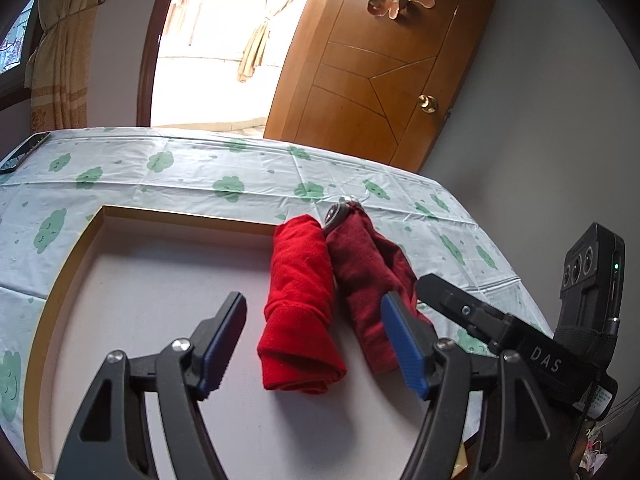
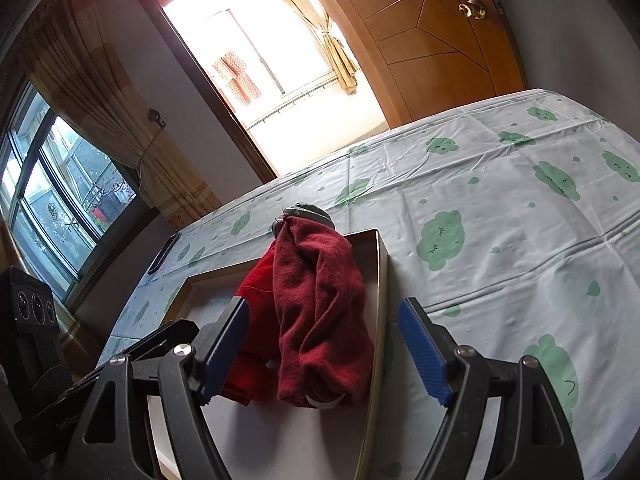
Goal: Take underwear out of drawer
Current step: 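Open both grippers to release the red items in the tray, then lower both open tools back into the drawer of clothes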
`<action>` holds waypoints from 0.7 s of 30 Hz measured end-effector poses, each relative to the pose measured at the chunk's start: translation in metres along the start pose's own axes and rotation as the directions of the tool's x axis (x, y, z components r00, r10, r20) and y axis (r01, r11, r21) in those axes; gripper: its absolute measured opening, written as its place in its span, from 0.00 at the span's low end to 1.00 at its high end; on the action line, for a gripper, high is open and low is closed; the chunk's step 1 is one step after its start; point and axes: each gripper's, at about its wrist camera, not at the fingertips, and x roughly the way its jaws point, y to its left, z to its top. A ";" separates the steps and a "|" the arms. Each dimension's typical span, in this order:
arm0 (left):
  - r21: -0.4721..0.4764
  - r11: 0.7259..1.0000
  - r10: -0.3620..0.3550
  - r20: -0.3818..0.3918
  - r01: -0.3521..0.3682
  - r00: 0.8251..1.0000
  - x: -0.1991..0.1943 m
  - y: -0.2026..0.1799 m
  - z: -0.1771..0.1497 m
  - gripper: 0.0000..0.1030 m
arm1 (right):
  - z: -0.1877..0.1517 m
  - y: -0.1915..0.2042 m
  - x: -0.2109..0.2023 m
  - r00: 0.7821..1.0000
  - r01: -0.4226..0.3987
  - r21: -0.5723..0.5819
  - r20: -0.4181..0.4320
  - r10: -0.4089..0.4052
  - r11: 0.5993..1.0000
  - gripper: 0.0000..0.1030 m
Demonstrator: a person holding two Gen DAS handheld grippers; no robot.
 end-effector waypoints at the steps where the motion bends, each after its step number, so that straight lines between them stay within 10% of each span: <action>1: 0.008 1.000 -0.003 0.000 0.003 1.000 -0.003 -0.001 -0.002 0.68 | -0.002 0.001 -0.003 1.000 -0.007 -0.005 0.002 0.007 1.000 0.76; 21: 0.087 0.990 -0.108 -0.005 0.108 0.994 -0.077 0.001 -0.072 0.72 | -0.084 0.041 -0.092 0.993 -0.106 -0.297 0.016 0.116 0.949 0.78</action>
